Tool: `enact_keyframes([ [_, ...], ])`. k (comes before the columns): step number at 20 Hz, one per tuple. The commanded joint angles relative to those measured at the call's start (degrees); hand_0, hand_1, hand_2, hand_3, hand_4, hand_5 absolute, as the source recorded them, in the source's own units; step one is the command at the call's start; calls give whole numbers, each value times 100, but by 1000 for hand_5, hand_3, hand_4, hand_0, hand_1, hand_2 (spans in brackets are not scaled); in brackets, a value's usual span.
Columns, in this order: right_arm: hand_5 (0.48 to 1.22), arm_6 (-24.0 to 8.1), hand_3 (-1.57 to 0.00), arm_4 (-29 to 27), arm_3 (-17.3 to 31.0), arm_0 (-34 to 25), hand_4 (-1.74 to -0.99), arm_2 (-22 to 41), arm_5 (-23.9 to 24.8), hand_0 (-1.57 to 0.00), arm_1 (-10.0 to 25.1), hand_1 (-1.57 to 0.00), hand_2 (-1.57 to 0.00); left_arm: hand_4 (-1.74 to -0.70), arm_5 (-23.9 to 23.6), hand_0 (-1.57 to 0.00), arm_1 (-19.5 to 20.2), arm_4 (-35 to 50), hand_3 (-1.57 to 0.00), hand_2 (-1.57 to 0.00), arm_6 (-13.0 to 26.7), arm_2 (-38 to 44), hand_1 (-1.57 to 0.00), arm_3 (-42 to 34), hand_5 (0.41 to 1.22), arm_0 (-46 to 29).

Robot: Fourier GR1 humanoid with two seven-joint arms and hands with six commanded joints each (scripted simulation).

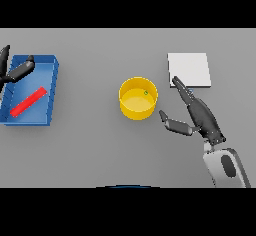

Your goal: Pick up the red beaker and tilt it to pour out 1 green nut into yellow bowl. Pick up the yellow bowl and place it on the metallic measuring scale.

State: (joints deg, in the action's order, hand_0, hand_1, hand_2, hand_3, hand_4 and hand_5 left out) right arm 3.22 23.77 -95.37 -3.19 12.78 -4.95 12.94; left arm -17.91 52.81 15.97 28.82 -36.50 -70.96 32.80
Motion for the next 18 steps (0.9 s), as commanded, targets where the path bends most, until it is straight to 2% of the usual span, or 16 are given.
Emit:
enact_keyframes([
  [1,691,-61,1,200,36,-135,-1268,89,-84,1,156,1,1,-792,6,-8,-50,-9,-6,-6,33,-21,-6,43,709,30],
  [3,677,-144,1,620,125,-479,-1282,361,-313,1,421,1,1,-795,21,-5,-61,6,-3,-4,38,-22,-3,44,709,46],
  [6,668,-37,1,1226,351,-1071,-1276,762,-636,1,818,1,1,-793,47,-2,-92,-34,-1,-1,41,-43,-1,140,712,113],
  [7,666,14,1,1386,490,-1268,-1276,912,-718,1,852,1,1,-793,33,-1,-105,-32,-1,-1,68,-62,-1,97,716,104],
  [8,664,170,1,1468,593,-1396,-1270,1012,-812,1,930,1,1,-794,27,-1,-80,-25,0,0,29,-57,0,61,719,68],
  [12,656,324,1,1662,961,-1838,-1274,1333,-1143,1,953,1,1,-798,13,0,-145,-66,0,0,68,-107,0,70,723,124],
  [15,677,320,1,1794,1307,-2260,-1277,1551,-1418,1,924,1,1,-797,50,1,-114,-74,1,1,31,-102,1,109,718,134],
  [18,686,497,1,1809,1664,-2629,-1255,1711,-1643,1,849,1,1,-794,46,1,-99,-44,1,1,-22,-75,1,149,717,81],
])
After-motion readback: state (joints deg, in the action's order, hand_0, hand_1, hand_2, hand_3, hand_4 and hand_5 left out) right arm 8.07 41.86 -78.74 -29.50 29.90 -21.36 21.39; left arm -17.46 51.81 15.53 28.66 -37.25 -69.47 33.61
